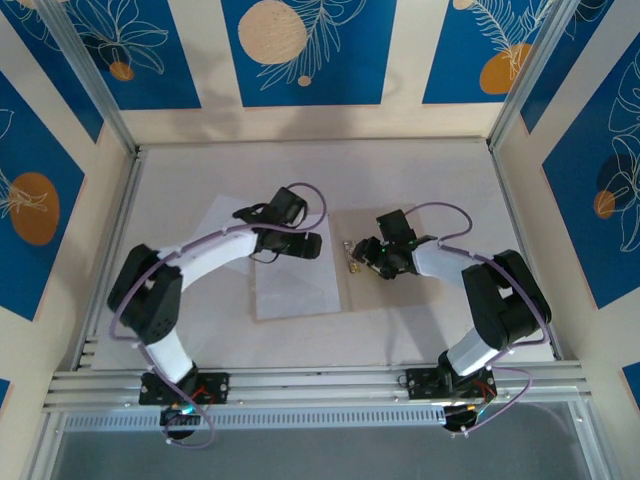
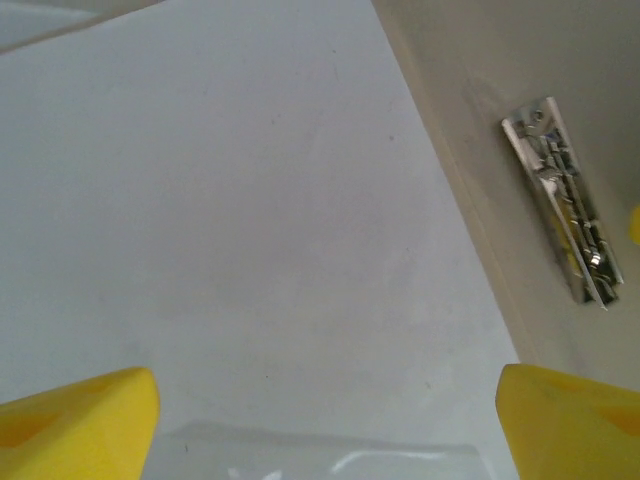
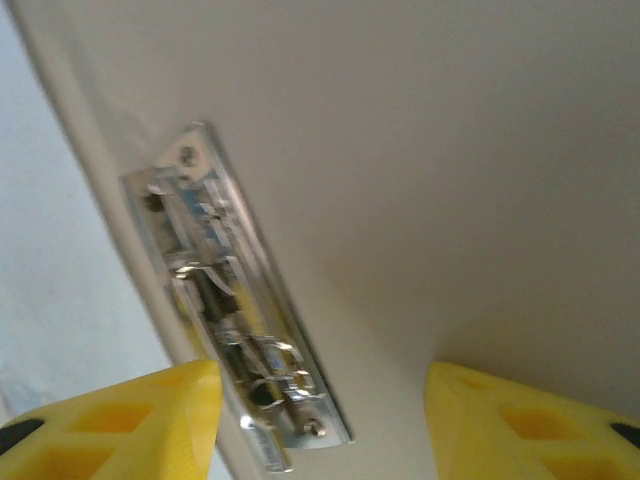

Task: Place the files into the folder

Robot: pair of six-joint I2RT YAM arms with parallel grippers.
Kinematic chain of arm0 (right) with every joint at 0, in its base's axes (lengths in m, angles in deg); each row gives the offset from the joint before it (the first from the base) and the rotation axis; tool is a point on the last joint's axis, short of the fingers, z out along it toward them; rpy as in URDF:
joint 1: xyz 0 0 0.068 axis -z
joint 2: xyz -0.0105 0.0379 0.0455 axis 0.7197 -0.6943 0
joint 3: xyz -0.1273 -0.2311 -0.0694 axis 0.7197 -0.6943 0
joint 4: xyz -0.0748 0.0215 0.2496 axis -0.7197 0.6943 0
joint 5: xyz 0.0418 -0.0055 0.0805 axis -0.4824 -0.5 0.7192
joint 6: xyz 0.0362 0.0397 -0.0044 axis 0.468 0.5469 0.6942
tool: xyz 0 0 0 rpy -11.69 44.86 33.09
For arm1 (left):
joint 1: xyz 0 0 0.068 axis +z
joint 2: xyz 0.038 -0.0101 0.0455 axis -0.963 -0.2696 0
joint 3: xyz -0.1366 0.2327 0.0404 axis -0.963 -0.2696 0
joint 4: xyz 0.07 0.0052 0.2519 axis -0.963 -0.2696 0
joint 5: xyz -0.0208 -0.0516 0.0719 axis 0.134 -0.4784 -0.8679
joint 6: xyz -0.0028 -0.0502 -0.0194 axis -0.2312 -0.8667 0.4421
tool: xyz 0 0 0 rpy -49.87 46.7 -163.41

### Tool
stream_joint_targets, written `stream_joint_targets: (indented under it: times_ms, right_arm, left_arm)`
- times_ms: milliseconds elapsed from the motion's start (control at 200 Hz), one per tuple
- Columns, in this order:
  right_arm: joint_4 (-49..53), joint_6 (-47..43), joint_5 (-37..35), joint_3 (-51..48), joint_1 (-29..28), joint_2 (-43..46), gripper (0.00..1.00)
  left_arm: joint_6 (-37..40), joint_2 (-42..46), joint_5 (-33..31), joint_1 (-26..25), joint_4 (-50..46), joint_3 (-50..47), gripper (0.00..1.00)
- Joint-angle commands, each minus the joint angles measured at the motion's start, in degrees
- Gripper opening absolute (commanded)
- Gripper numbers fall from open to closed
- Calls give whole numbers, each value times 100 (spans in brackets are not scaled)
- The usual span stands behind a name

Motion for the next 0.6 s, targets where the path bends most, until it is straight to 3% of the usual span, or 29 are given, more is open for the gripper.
stream_joint_targets:
  times_ms: [0,430,595]
  right_arm:
    - [-157,391,-347,-296,-4,258,57]
    - [-362,474,-363,-765,-21,414,56]
    - [-377,522,-434,-822,-18,428,56]
  left_arm:
    - [555,-526,-552,-170,-601,524,86]
    - [917,-1370,-433,-404,-630,774,86]
    - [955,-1477,-297,-424,-735,837,82]
